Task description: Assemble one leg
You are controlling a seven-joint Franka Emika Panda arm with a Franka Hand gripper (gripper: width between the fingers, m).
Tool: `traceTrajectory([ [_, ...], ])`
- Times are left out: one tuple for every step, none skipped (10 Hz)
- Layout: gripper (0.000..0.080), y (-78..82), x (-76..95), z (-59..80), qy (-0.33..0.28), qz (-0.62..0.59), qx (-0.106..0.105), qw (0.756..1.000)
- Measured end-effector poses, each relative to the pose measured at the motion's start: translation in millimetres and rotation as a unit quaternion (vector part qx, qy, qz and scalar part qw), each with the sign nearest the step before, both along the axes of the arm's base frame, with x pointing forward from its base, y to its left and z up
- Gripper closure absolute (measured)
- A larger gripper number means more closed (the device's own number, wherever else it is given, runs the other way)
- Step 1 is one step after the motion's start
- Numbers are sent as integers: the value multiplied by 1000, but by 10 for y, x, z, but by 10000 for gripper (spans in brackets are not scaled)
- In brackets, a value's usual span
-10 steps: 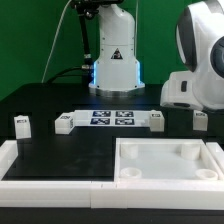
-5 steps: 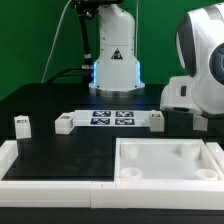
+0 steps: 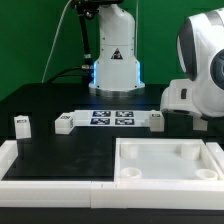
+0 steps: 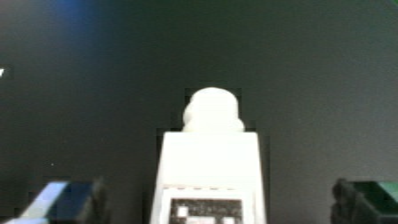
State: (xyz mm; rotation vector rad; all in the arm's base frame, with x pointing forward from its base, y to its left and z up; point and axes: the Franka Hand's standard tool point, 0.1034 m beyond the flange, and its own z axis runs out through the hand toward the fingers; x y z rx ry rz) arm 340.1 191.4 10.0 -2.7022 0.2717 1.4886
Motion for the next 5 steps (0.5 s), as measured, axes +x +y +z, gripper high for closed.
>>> traceTrajectory([
  [350,-20,4,-9,1,-2,-1,1000],
  [516,-30,6,-12,1,-3,-1,1000],
  [512,-28,5,-12,1,-3,-1,1000],
  [512,-29,5,-12,1,-3,-1,1000],
  [512,-29,5,-12,1,-3,-1,1000],
])
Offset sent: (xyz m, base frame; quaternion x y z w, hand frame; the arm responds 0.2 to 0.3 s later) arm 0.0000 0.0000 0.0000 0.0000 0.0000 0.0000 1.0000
